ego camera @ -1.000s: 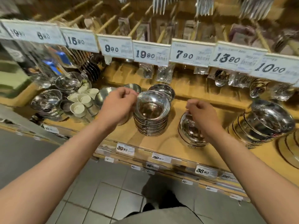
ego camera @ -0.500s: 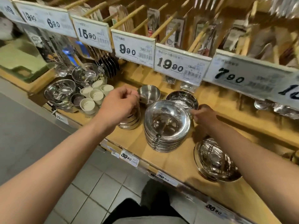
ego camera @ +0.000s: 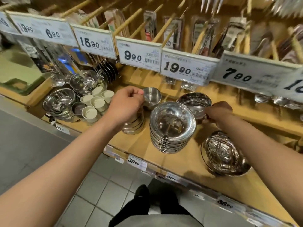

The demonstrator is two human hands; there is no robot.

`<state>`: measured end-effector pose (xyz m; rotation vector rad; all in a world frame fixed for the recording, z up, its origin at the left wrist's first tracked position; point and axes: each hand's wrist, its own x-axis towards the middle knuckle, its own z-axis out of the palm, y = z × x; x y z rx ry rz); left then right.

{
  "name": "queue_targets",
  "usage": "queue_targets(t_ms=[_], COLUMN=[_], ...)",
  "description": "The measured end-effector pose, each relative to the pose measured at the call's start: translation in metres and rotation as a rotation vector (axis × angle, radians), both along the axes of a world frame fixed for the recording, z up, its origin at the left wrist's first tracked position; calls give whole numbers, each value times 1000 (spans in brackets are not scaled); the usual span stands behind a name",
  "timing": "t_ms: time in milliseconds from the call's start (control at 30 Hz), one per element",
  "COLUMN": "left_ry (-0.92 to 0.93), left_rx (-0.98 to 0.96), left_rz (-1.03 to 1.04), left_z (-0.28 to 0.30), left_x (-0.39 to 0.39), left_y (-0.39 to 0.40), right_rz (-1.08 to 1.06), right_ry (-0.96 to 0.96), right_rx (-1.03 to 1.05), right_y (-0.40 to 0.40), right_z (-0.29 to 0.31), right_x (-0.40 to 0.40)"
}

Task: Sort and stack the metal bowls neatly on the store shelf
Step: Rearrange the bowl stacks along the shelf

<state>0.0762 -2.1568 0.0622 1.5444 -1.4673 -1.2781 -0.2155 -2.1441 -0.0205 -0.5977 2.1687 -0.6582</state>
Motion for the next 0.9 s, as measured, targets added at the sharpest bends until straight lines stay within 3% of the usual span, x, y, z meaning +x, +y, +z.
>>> queue_targets(t_ms=[200,500,767,900], left_ry=[5,-12,-60,-94], left_rx=[14,58,57,75], left_rz=[-93,-215,-311,-263], left_z=[0,4,7,8], left_x=[-13,-36,-39,-17], left_y=[-14,-30,-52,-81], right_rz=[-91,-366,-391,-373], right_ry=[22,45,-28,-22], right_rx=[-28,-249,-308,-298], right_y=[32,85,117,125], right_z=[13,43,70,70], right_x=[-23,-33,-17,-9])
